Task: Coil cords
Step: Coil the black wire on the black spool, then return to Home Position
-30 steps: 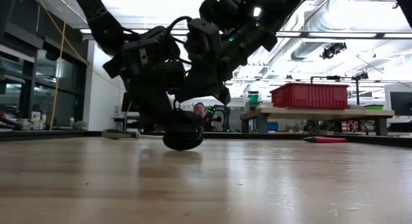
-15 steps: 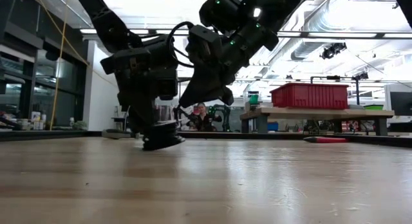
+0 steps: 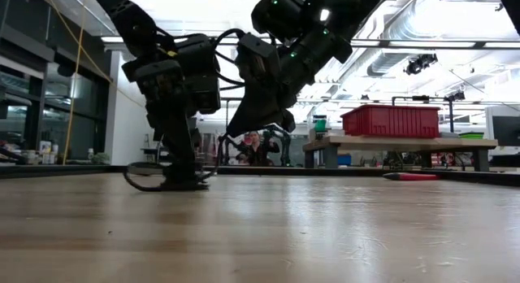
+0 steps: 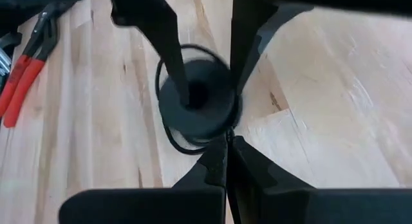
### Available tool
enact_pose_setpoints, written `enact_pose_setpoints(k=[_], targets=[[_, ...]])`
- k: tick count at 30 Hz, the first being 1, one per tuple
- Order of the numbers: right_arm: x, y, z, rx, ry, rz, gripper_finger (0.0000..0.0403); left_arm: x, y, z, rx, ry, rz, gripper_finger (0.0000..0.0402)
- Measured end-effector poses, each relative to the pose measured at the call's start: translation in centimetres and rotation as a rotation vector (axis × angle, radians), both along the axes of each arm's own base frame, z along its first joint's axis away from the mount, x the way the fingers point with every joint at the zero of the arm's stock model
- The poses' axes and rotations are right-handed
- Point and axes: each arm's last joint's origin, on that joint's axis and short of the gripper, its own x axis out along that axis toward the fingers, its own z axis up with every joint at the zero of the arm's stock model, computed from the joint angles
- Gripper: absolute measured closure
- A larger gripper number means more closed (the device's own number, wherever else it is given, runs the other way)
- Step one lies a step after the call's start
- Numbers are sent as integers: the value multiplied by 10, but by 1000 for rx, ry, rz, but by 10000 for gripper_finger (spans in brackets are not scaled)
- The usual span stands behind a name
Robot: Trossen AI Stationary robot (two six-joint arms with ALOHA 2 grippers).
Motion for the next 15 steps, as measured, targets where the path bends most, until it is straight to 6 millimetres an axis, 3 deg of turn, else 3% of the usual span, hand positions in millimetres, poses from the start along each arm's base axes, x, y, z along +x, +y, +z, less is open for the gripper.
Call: enact_pose_setpoints(k=[9,15], targets=[[-3,0,-3,-16,41,-3,395,-16,0,23,90,9,-12,208],[-5,0,-4,26,73,-35,317,-17,-3,32,124,-21,-4,208]])
